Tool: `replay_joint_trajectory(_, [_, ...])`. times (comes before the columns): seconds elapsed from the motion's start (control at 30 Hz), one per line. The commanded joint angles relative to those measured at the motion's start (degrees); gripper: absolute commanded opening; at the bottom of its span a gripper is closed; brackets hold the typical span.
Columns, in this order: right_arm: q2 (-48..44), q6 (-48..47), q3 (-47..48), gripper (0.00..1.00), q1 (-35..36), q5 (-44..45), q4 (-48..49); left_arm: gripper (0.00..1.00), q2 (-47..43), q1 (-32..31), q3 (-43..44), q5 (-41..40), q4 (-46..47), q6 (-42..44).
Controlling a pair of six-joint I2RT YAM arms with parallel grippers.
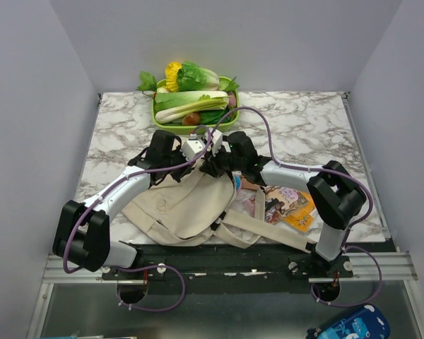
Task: Pack the student bag
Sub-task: Unzip the student bag at the center of the board.
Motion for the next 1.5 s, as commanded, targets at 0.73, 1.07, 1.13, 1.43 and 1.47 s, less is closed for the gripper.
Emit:
replay_joint_trajectory(0.73, [-3.74, 14.69, -8.61, 0.35, -7.21, -9.19, 15.79, 0.0, -4.01, 1.98, 0.23, 2.02, -3.12, -0.96])
replay_joint_trajectory(1.07, [-1.29, 11.79, -2.2, 0.63, -7.21, -14.57, 10.61, 0.0, -3.66, 1.98, 1.91, 3.43, -3.9, -1.67])
replay_joint_trajectory(1.13, [-0.14, 11.36, -1.57, 0.64, -7.21, -14.39, 9.99, 0.0, -3.84, 1.98, 1.99, 3.69, -4.34, -1.67])
replay_joint_trajectory(1.43, [3.81, 11.09, 2.21, 0.65, -7.21, -17.11, 7.26, 0.0, -3.22, 1.89, 3.13, 3.78, -5.22, -1.32])
replay_joint_trajectory(1.47, [3.9, 10.91, 2.03, 0.65, -7.21, -17.98, 7.0, 0.0, -3.05, 1.98, 3.4, 3.78, -5.31, -1.32])
